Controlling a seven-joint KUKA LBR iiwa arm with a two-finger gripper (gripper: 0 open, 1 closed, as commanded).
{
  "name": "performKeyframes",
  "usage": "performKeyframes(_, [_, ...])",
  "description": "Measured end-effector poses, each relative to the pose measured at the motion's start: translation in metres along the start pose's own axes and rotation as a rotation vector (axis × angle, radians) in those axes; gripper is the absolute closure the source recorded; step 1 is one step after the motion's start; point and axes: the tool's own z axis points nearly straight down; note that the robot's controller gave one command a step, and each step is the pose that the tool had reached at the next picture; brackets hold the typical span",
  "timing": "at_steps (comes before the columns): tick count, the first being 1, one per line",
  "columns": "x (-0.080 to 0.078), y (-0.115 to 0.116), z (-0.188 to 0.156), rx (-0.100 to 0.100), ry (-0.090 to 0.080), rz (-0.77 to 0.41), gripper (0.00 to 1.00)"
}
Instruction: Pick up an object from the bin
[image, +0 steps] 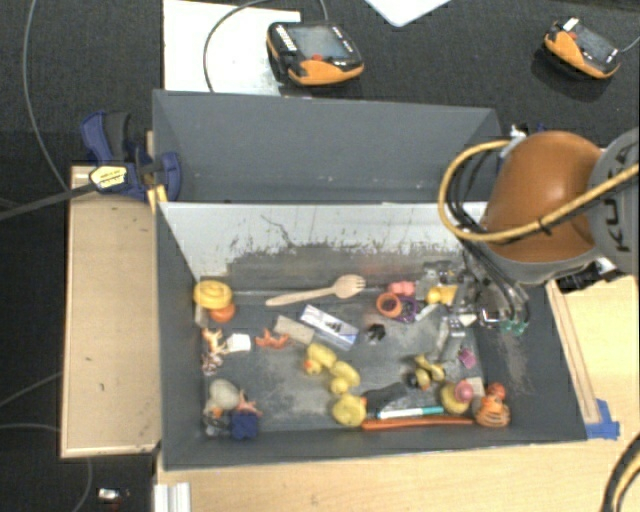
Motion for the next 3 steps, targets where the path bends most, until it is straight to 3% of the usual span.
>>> performKeyframes(1, [-0.001,0.0,-0.004,0.0,-0.007,-0.001,0.0])
performKeyframes(2, [-0.027,0.007,-0.008,0.0,-0.012,0.045,0.0])
performKeyframes(3, [-0.012,-0.04,0.062,0.001,-0.014,0.077,0.0])
